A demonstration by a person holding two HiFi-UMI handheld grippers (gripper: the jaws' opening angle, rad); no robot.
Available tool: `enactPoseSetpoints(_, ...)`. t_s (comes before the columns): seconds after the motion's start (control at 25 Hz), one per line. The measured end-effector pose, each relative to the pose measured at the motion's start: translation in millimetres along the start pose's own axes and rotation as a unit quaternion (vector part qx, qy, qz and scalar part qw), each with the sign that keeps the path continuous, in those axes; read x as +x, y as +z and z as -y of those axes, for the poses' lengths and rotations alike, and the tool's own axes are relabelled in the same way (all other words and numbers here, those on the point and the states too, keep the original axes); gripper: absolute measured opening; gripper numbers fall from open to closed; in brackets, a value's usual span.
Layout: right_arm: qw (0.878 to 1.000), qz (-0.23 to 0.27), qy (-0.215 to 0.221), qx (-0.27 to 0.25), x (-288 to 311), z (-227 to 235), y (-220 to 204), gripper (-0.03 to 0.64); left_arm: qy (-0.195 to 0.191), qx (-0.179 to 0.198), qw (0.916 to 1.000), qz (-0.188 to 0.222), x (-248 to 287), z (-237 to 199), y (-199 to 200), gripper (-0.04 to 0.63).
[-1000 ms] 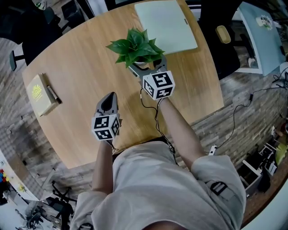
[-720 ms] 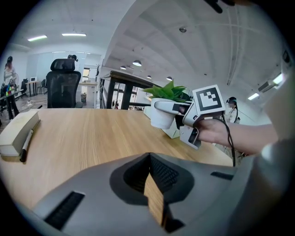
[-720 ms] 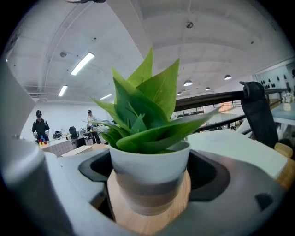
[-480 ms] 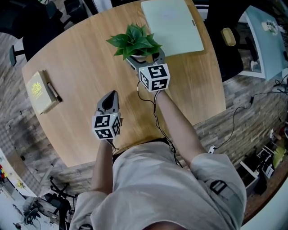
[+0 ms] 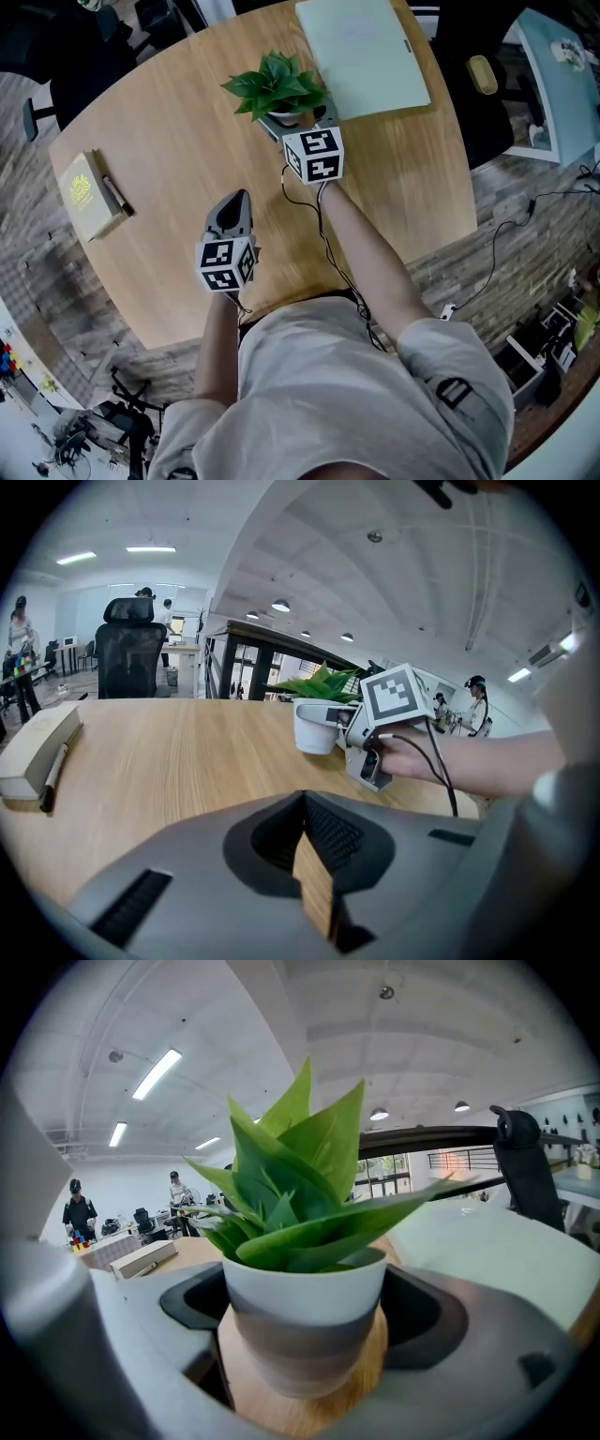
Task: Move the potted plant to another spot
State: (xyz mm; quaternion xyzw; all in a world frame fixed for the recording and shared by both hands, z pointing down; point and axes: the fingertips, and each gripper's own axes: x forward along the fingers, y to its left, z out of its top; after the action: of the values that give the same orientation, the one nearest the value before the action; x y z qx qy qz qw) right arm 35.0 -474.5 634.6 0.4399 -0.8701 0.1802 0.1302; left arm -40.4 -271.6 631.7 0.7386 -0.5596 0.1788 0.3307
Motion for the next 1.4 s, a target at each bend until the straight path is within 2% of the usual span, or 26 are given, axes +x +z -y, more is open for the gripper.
enactPoseSetpoints(0.28,1.000,-0.008,-0.022,0.018,7.8,16.3,-2.6,0.500,-0.005,0.004,1.0000,-0.004,4.6,8.1,-1.5,0.012)
enactPoseSetpoints(0.6,0.999,-0.011,-0.027,0.022,12.0,21.7,-7.2,0.500,-0.009,0.008,0.9999,-0.007,2.4,12.1,-3.3,0.012)
enactPoseSetpoints(1.4,0.999,-0.039,-0.013,-0.027,-5.8,14.4,-27.6,0.503,-0.014,0.014,0.9998,-0.006,-3.5,21.7,-7.4,0.012)
